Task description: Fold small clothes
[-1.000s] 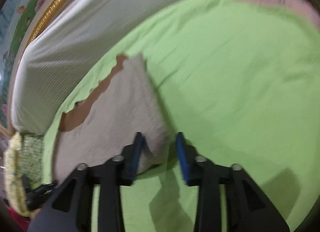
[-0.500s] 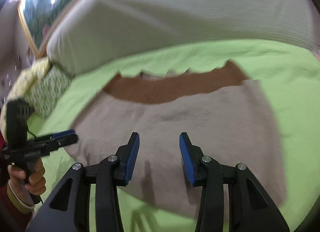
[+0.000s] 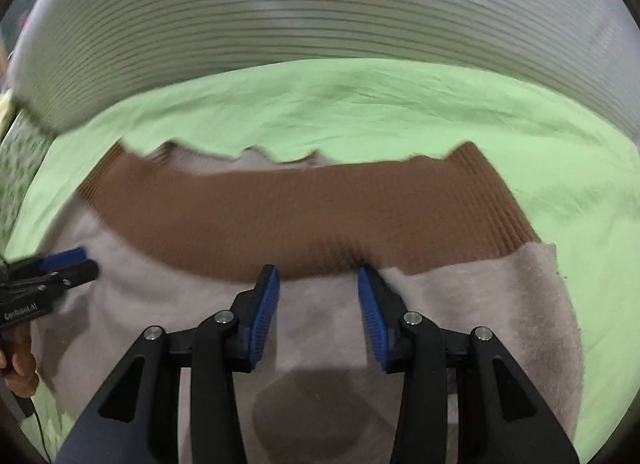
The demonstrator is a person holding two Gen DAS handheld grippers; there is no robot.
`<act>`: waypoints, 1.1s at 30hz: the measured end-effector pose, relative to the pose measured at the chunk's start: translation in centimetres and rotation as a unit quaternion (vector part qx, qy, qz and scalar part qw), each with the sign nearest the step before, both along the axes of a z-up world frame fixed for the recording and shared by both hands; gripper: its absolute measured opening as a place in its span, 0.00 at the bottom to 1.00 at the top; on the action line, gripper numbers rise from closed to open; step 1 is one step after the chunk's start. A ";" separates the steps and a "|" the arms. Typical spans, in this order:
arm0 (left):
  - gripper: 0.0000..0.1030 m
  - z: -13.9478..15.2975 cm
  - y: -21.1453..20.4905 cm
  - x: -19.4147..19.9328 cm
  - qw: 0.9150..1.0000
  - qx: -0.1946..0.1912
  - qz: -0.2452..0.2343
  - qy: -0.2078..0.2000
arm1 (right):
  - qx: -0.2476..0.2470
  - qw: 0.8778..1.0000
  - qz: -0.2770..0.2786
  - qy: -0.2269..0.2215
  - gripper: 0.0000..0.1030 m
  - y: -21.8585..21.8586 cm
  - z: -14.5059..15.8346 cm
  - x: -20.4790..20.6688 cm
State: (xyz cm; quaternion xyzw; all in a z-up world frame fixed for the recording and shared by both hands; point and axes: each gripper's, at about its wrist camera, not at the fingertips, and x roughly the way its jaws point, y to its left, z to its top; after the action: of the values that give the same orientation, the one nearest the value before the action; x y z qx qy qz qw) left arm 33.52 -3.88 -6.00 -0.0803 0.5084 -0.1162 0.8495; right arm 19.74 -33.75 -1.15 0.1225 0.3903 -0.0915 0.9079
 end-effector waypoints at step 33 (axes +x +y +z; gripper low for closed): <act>0.89 -2.1 8.5 -13.2 0.949 -0.169 0.263 0.039 | 0.092 0.987 0.012 -0.129 0.62 5.1 0.6 -14.2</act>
State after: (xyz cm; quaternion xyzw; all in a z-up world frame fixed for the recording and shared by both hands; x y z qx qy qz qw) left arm 20.33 4.60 -8.09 -0.3586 0.4745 0.0305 0.8033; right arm 5.53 -28.69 -0.54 0.2115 0.2783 -0.0282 0.9365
